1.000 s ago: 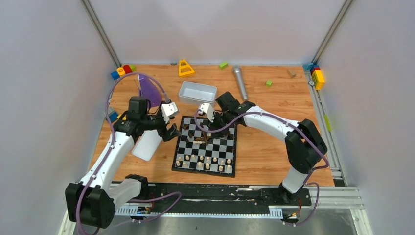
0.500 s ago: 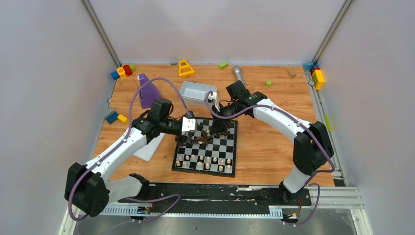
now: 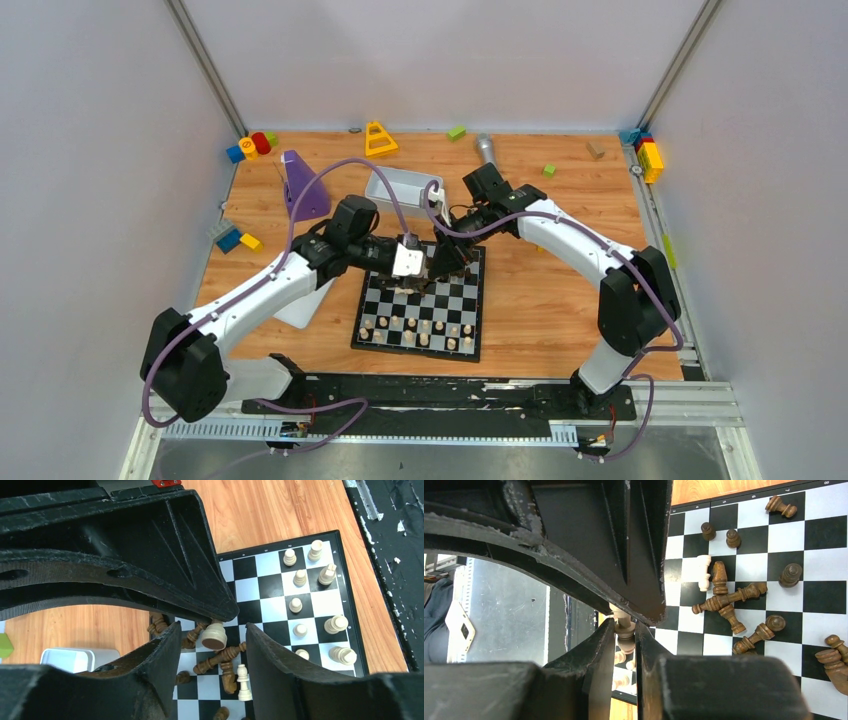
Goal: Set up the chess pieces on the board
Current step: Place the chess piece on the chessboard.
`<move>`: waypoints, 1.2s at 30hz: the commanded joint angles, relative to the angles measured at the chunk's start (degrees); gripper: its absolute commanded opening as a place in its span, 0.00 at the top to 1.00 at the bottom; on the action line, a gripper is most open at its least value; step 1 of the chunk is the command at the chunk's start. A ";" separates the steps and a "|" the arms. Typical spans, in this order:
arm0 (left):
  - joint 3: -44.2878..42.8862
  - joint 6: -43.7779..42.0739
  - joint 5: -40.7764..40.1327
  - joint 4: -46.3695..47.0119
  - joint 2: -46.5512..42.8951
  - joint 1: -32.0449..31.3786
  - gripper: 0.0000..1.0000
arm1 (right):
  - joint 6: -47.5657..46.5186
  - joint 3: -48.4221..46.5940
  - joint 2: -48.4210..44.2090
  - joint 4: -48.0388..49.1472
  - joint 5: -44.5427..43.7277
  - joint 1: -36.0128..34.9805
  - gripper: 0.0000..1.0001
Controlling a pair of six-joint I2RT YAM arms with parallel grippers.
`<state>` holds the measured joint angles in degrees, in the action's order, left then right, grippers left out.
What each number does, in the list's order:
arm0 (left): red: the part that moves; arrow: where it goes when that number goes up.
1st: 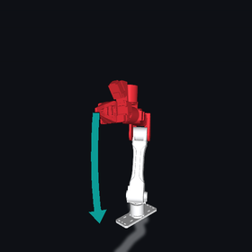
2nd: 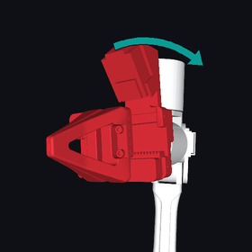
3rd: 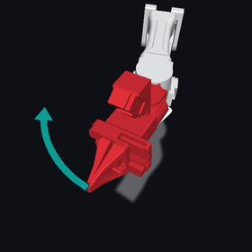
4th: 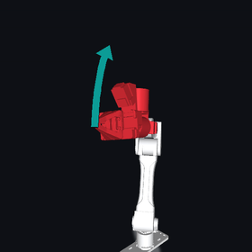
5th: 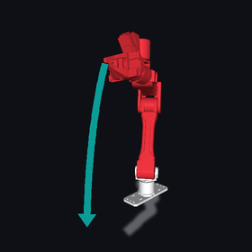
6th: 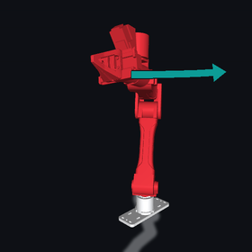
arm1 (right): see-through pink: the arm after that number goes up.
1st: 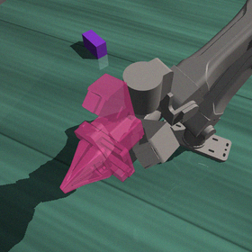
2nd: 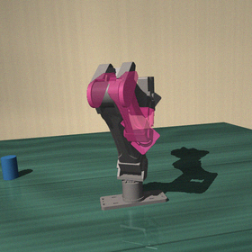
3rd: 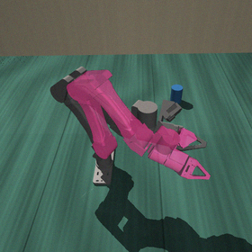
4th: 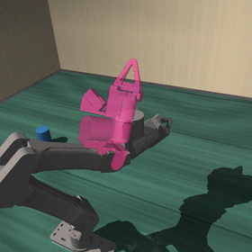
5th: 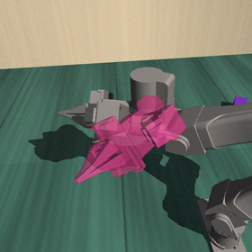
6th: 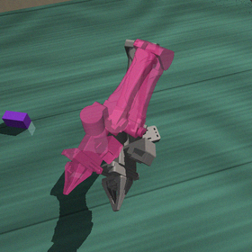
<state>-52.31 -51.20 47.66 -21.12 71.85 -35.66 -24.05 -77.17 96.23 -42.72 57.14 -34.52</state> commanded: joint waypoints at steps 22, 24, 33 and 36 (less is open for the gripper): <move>-6.13 1.33 -3.77 -5.90 0.04 -1.96 1.00 | 1.25 -5.56 -0.94 -1.94 -1.58 2.49 0.57; -7.46 2.95 -4.34 -7.25 0.12 -1.79 1.00 | 1.84 -6.44 -2.16 -2.64 -1.94 3.88 0.44; -11.18 23.99 3.32 -0.32 2.38 1.91 1.00 | 6.62 -5.57 -11.66 -0.23 -0.08 13.36 0.30; -12.04 31.26 5.49 4.65 4.21 2.23 1.00 | 10.36 -2.92 -14.74 4.06 1.29 15.47 0.30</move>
<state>-61.56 -32.82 48.21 -24.03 74.08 -33.98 -18.50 -81.36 86.48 -44.45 55.02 -20.71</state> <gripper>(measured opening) 0.064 0.698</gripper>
